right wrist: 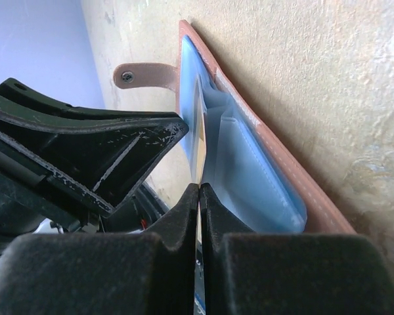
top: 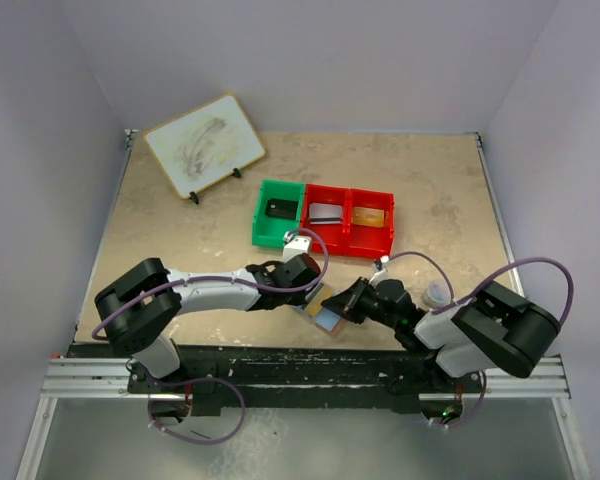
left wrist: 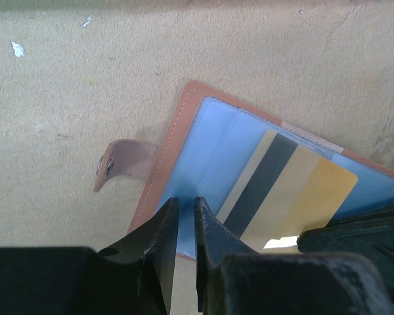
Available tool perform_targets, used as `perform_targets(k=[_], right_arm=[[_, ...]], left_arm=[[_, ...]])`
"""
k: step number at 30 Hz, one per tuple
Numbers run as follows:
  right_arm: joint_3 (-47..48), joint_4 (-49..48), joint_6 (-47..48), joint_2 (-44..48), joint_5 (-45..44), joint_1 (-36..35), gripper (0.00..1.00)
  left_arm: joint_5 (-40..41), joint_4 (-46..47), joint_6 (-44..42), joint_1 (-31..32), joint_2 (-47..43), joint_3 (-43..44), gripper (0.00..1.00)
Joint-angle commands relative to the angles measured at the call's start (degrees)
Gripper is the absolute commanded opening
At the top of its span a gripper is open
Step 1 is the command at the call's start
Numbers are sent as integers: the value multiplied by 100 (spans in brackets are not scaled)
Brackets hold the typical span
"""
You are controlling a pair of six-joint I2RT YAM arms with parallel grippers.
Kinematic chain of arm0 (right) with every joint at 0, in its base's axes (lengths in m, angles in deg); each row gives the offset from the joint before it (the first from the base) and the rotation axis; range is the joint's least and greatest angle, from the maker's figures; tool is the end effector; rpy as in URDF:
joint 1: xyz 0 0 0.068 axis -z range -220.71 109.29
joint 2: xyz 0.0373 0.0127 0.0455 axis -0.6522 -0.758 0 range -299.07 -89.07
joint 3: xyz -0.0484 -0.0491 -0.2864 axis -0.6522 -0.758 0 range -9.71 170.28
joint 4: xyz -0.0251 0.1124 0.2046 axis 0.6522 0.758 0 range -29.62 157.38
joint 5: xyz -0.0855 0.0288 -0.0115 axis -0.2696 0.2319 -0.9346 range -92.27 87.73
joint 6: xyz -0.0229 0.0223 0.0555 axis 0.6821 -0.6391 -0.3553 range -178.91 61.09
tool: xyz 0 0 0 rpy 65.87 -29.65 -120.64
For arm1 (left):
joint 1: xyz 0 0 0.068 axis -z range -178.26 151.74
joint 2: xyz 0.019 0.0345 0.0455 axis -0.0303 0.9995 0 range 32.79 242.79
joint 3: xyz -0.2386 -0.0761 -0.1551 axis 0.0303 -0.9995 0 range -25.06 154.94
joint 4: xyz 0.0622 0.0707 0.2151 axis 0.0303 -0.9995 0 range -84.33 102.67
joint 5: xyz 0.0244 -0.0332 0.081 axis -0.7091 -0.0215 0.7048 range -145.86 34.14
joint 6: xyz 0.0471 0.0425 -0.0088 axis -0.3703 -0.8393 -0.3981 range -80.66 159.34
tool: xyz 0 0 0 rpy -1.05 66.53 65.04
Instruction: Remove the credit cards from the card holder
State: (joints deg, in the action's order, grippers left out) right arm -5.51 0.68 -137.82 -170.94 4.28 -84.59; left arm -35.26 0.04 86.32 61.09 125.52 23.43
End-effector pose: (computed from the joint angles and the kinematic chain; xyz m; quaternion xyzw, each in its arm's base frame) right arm 0.1413 0.1439 0.1605 0.2110 0.7802 0.5376 0.2405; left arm 0.1660 -0.2461 0.1909 0.0509 0.9430 -0.1219 0.3054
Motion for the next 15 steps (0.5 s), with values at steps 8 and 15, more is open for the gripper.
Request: perform_targets(k=[8, 15], right_arm=[[47, 712, 118, 486, -326, -16, 13], [101, 754, 87, 380, -193, -17, 23]], left_arm=[[-56, -38, 74, -14, -75, 0, 13], [-322, 89, 35, -11, -326, -3, 16]])
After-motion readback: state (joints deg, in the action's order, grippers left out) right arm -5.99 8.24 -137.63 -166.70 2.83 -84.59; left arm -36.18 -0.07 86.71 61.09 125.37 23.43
